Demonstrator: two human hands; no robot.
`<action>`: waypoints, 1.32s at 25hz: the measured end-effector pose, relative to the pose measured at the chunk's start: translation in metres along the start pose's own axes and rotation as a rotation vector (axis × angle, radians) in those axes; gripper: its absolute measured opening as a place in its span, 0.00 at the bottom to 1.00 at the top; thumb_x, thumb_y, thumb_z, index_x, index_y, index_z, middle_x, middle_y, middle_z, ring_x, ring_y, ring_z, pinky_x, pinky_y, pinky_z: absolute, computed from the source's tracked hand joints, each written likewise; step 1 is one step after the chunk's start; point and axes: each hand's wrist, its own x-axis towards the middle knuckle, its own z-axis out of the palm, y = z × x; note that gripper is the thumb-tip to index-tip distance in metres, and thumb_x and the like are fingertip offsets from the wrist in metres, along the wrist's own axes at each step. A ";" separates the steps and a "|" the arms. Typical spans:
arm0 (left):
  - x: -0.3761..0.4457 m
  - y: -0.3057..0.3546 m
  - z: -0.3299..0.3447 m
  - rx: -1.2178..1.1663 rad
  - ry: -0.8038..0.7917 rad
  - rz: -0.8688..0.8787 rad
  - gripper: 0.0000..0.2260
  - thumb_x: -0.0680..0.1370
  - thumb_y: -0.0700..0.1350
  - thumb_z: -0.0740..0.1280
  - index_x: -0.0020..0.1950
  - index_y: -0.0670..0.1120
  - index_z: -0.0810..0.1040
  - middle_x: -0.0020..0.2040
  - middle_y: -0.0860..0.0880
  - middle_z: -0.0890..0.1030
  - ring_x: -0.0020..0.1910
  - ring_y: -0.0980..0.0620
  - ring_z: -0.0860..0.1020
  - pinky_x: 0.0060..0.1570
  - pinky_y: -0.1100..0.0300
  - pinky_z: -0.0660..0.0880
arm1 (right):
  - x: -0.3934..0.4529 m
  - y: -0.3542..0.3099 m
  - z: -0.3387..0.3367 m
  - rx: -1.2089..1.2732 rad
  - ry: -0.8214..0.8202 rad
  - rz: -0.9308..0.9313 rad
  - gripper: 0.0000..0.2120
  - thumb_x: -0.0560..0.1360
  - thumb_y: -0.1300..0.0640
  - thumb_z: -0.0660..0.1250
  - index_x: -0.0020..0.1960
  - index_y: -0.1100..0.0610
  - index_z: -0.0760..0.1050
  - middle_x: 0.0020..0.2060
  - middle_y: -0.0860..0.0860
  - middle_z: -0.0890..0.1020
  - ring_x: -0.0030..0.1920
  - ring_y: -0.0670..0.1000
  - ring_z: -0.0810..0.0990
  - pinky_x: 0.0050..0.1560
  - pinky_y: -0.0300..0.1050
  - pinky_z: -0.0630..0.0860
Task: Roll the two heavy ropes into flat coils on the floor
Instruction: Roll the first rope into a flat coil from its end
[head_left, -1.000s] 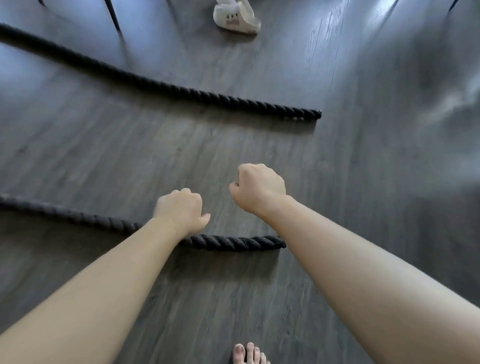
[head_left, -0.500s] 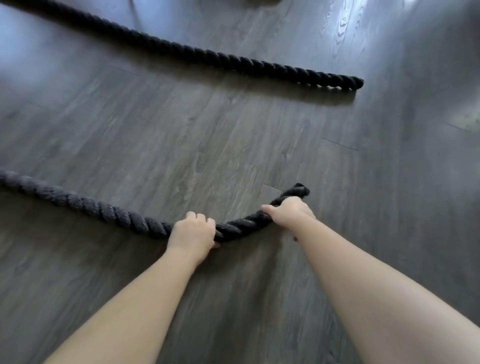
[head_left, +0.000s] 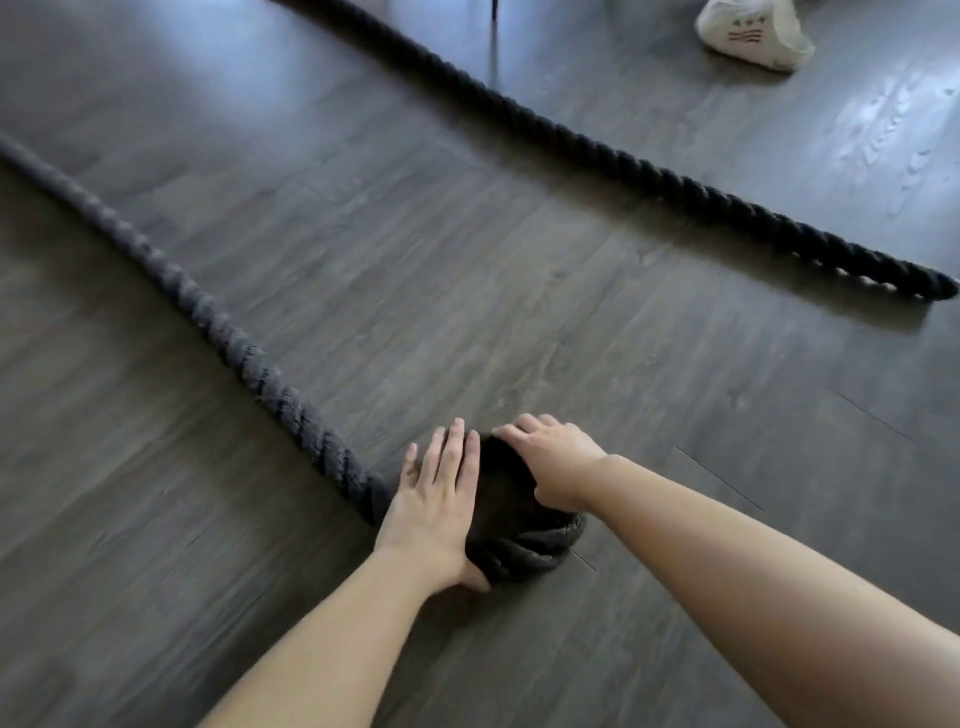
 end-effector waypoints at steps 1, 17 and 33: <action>-0.003 0.000 0.001 -0.048 -0.036 -0.077 0.72 0.57 0.73 0.73 0.76 0.38 0.28 0.78 0.39 0.36 0.78 0.40 0.38 0.75 0.41 0.42 | 0.008 -0.009 -0.003 -0.117 -0.002 -0.110 0.35 0.72 0.58 0.68 0.76 0.49 0.57 0.65 0.52 0.68 0.65 0.57 0.69 0.60 0.53 0.72; -0.012 0.005 -0.002 -0.419 -0.033 -0.225 0.49 0.75 0.62 0.69 0.80 0.37 0.45 0.80 0.38 0.53 0.77 0.44 0.58 0.75 0.55 0.51 | 0.068 -0.075 -0.012 0.500 -0.006 0.518 0.28 0.72 0.40 0.67 0.60 0.62 0.74 0.54 0.54 0.77 0.54 0.58 0.80 0.46 0.46 0.74; -0.002 -0.203 -0.089 0.540 -0.416 0.210 0.56 0.70 0.57 0.76 0.80 0.39 0.41 0.80 0.37 0.43 0.79 0.39 0.48 0.75 0.40 0.52 | 0.140 -0.169 -0.061 -0.442 -0.110 -0.302 0.26 0.83 0.56 0.53 0.79 0.59 0.52 0.72 0.55 0.67 0.71 0.57 0.64 0.63 0.56 0.67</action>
